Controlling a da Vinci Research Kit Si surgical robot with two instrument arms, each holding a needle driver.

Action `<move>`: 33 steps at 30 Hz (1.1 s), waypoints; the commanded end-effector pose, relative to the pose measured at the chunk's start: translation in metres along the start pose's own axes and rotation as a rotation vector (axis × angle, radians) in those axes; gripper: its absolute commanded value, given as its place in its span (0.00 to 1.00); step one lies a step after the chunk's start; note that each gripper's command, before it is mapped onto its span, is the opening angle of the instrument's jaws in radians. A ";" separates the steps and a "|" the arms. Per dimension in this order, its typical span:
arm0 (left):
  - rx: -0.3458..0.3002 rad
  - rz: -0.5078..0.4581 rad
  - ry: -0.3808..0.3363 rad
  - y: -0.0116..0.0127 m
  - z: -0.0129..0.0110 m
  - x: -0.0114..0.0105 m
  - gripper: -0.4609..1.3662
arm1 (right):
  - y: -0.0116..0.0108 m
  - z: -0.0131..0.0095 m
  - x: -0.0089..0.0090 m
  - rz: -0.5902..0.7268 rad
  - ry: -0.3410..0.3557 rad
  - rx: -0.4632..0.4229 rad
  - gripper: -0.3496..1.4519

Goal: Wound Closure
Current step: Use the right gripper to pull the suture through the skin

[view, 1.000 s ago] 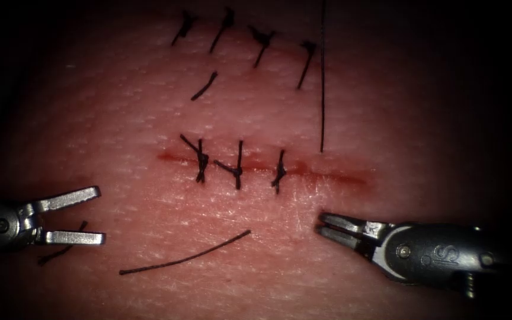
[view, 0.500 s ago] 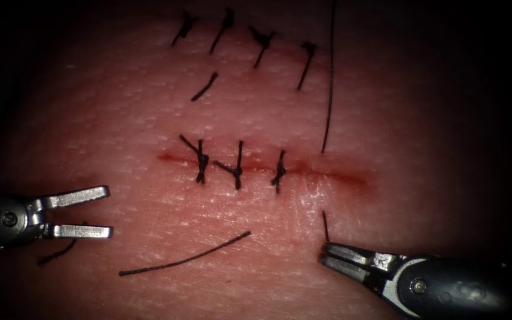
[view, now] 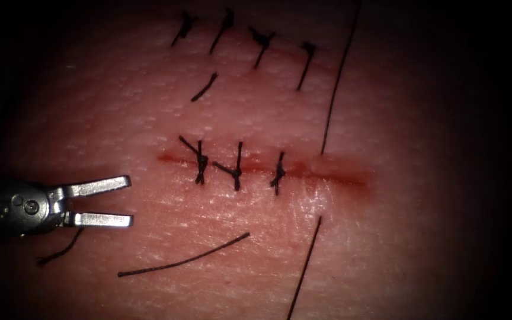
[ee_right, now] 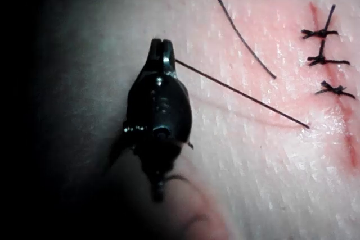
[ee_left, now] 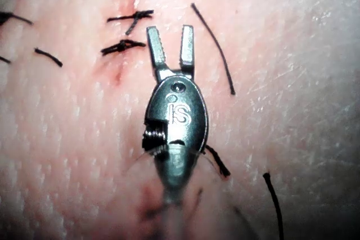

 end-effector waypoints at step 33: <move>-0.005 0.012 0.002 0.0002 -0.0001 -0.0007 0.33 | -0.0107 0.0038 0.0119 -0.215 0.119 -0.006 0.99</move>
